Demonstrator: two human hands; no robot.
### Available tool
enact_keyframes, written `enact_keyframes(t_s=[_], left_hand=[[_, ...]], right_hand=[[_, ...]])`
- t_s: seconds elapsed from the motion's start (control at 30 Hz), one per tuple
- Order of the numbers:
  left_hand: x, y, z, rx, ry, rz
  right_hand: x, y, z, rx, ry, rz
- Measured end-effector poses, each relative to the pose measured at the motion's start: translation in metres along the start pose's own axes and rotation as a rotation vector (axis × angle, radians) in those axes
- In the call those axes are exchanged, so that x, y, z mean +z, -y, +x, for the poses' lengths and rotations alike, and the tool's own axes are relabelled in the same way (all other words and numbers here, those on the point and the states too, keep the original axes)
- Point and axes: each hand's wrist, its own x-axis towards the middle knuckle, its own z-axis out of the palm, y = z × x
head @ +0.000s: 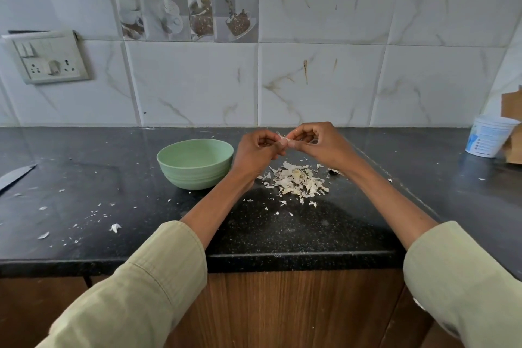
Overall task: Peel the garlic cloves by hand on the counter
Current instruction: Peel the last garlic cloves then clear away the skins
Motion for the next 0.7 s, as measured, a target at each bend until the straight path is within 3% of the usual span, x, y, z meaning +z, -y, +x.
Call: enact_keyframes(t_s=[0.5,0.6,0.7], left_hand=[[0.006,0.0,0.0,-0.019,-0.05,-0.023],[0.005,0.0,0.0,0.033,-0.069,0.059],[0.006,0.0,-0.003,0.088,-0.071,0.2]], right_hand=[[0.003,0.004,-0.002,-0.087,-0.081,-0.056],[0.0,0.004,-0.001,-0.077,-0.021,-0.105],[-0.018,0.001,-0.004,0.009,0.184,-0.189]])
